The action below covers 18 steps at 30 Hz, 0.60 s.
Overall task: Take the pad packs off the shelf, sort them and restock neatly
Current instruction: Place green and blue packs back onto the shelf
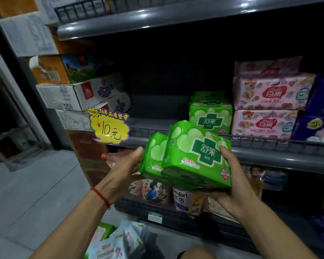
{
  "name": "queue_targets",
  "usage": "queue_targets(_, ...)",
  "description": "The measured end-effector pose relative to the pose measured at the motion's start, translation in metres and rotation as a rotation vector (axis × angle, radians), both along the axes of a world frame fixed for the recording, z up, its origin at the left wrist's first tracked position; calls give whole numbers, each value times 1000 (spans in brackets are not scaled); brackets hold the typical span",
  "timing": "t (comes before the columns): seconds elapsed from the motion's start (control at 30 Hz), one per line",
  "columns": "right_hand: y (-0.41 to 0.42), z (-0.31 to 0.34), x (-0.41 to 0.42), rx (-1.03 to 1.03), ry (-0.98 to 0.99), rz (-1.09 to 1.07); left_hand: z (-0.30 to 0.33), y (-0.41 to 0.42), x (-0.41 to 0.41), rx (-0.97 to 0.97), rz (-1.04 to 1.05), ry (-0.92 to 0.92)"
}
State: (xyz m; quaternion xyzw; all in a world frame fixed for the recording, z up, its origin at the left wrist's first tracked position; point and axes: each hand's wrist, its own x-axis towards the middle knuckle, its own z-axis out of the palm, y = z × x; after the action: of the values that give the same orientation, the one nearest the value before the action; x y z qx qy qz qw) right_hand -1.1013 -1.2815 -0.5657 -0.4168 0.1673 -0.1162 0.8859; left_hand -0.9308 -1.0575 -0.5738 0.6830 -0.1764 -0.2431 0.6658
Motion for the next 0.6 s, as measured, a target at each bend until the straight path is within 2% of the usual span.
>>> queue_targets(0.07,0,2,-4,-92,19,-18,7,-11,-1,149,-42,-47)
queue_targets(0.2,-6,7,-11,-143,-15,-66,27,-37,-13,159,-38,-80)
queue_targets(0.3,-21,9,-13,-150,-81,-209,54,-44,0,47,57,-115)
queue_targets(0.4,-38,8,-17,-279,-122,-421,86,-55,28,-131,159,-132)
queue_targets(0.5,-46,10,-21,-464,-120,-550,110,-90,62,-327,144,-144)
queue_targets(0.6,-52,13,-18,-628,-93,-589,122,-145,94,-411,98,-112)
